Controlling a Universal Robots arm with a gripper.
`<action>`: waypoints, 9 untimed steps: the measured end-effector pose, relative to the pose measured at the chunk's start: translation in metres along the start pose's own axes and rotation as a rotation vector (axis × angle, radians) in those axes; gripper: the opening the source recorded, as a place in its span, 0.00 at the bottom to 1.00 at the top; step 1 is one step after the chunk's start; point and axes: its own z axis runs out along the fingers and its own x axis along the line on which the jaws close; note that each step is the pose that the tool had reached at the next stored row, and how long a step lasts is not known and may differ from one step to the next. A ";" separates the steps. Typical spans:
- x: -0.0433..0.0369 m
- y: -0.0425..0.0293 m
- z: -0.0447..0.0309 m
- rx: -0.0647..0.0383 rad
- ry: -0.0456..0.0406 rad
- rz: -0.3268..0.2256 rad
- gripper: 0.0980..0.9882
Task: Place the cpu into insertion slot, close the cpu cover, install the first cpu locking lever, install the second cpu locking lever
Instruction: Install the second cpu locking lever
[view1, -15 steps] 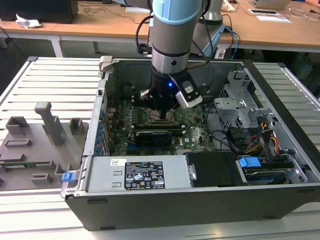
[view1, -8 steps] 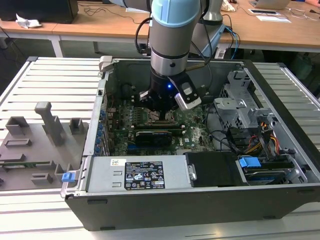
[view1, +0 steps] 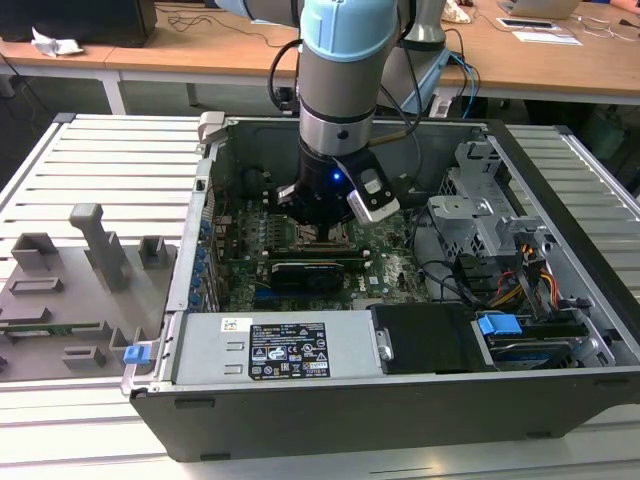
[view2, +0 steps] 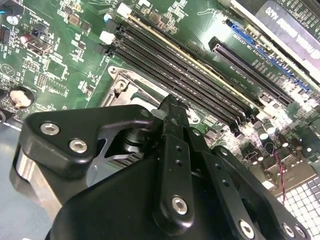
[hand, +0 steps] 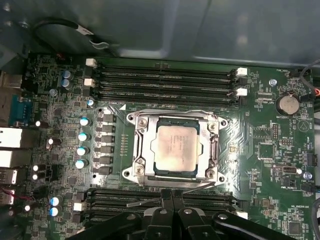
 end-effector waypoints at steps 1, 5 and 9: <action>0.0005 -0.0005 0.0001 -0.002 0.0000 0.000 0.01; 0.0048 -0.0033 -0.0002 -0.025 -0.0013 0.000 0.01; 0.0096 -0.0039 0.0008 -0.029 -0.0015 0.000 0.01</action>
